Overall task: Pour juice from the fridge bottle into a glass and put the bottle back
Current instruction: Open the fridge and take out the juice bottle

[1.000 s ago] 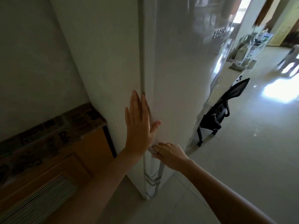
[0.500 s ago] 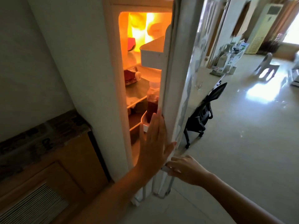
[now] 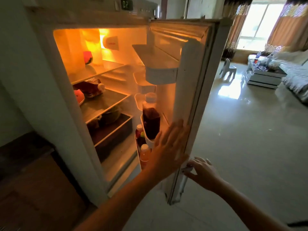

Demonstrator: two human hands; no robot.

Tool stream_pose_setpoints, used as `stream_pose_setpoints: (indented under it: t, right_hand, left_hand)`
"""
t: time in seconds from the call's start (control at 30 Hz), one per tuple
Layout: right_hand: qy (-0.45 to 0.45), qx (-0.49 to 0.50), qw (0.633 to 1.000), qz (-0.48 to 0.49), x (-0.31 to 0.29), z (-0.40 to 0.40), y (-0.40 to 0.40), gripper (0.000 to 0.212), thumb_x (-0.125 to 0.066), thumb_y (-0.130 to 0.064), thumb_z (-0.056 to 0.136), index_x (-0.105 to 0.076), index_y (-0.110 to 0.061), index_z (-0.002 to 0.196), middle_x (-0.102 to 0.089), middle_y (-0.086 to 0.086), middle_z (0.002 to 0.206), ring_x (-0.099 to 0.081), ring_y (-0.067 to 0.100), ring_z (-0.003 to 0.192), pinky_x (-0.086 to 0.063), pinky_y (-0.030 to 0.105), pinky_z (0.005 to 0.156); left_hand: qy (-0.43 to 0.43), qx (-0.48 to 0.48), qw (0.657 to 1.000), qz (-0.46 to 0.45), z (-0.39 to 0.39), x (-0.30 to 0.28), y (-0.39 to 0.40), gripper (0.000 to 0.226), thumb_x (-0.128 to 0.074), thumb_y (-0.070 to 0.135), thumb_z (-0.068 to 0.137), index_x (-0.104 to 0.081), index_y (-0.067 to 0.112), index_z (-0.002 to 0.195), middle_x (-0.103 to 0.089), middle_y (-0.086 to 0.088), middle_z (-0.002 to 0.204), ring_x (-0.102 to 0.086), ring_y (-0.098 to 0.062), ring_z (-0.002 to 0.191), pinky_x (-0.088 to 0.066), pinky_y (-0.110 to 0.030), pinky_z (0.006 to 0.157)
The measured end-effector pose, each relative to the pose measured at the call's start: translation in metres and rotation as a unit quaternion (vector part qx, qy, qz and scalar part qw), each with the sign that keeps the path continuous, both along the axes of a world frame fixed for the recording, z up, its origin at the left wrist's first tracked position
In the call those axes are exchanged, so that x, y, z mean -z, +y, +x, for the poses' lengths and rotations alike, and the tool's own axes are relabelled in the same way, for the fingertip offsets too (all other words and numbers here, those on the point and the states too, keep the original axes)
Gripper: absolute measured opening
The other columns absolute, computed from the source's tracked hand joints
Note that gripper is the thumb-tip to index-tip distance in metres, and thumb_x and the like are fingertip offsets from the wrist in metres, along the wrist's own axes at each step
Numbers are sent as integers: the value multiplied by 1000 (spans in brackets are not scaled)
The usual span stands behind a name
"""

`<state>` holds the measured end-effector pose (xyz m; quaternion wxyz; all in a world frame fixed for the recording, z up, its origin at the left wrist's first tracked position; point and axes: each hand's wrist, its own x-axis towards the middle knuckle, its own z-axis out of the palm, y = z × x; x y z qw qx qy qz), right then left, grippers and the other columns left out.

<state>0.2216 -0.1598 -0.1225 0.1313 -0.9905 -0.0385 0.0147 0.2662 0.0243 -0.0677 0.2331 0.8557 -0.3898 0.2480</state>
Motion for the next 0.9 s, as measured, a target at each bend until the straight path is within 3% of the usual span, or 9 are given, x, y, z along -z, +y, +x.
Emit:
stream_pose_setpoints:
  t: [0.1,0.17,0.23,0.47,0.7,0.8,0.9]
  right_hand:
    - [-9,58,997,53,-4,-4,-20,60,-37,-74,77,-58,-27,108,-65,-6,109,-56,19,109,-41,37,90]
    - [-12,96,993,71,-7,-4,-28,47,-50,-53,88,-51,-20,121,-65,-1,113,-58,24,109,-43,38,89]
    - [-12,116,990,83,-9,-3,-37,42,-50,-39,93,-47,-14,126,-65,5,115,-58,28,108,-45,39,86]
    - [0,161,984,79,-15,5,-68,37,-40,-34,97,-45,-13,127,-66,8,115,-62,27,102,-48,40,85]
    - [10,206,974,93,-12,11,-81,39,-36,-39,97,-43,-16,127,-63,11,119,-62,29,101,-52,41,80]
    - [3,210,972,105,-13,13,-84,35,-38,-38,97,-45,-17,125,-64,9,117,-63,27,98,-51,37,74]
    - [-18,221,970,99,-16,10,-85,37,-41,-42,95,-46,-21,126,-64,5,119,-62,28,101,-50,38,78]
  left_hand:
    - [29,-3,997,-71,14,-3,-1,85,-60,45,83,-10,25,149,-8,1,157,-4,-15,144,-18,-48,114]
    - [63,-61,986,-145,30,-10,-1,94,-70,42,76,-14,20,148,-16,-4,156,-12,-18,143,-20,-46,114]
    - [123,-105,968,-191,46,-21,-6,105,-78,38,69,-13,17,148,-21,-8,154,-20,-22,141,-24,-47,113]
    - [281,-89,934,-201,85,-34,-42,121,-82,31,67,11,34,144,-44,-14,139,-45,-33,125,-42,-52,99]
    - [281,-52,918,-276,85,-31,-61,105,-81,20,69,-8,30,143,-55,-7,127,-50,-20,119,-41,-33,94]
    - [252,-47,920,-297,77,-34,-65,99,-81,22,69,-11,42,136,-53,-7,128,-49,-22,121,-44,-43,98]
    - [241,-42,915,-321,66,-40,-67,97,-81,24,69,-11,52,130,-53,1,124,-50,-19,118,-46,-43,96]
